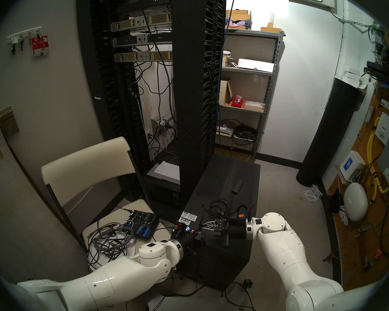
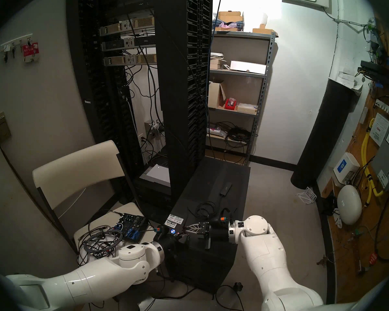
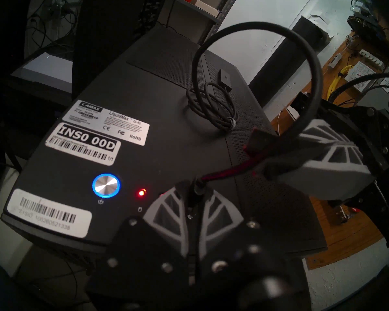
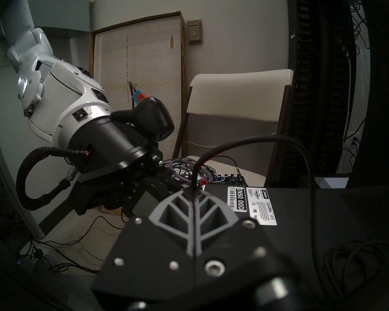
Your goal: Insert the cable into the workstation's USB slot
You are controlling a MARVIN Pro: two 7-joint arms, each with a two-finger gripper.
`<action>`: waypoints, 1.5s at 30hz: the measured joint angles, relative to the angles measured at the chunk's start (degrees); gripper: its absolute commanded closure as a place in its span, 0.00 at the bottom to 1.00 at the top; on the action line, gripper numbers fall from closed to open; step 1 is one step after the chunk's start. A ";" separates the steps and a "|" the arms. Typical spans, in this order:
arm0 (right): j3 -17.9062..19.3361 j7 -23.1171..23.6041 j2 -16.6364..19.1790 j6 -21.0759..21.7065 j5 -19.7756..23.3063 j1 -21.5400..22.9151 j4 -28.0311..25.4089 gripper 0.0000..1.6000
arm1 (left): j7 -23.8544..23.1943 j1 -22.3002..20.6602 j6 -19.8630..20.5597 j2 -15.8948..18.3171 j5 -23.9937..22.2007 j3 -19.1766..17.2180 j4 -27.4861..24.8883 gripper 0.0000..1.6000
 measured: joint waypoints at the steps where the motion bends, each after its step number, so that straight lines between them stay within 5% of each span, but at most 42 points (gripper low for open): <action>1: 0.01 0.03 0.00 0.03 -0.04 -0.04 -0.09 1.00 | 0.13 -0.02 -0.01 -0.11 0.14 0.06 0.11 1.00; 26: 0.63 0.36 0.01 2.93 -0.95 -3.34 -3.63 1.00 | 1.29 0.19 -2.94 -1.84 2.16 0.88 2.31 1.00; 30: 0.64 -0.20 0.01 3.11 -1.61 -3.55 -3.72 0.53 | 1.31 0.20 -3.08 -1.78 1.86 0.91 2.26 1.00; 45: 1.15 -4.04 -0.01 1.52 -5.07 -2.33 -1.52 0.54 | 1.31 0.05 -3.33 -1.30 1.61 1.37 2.04 1.00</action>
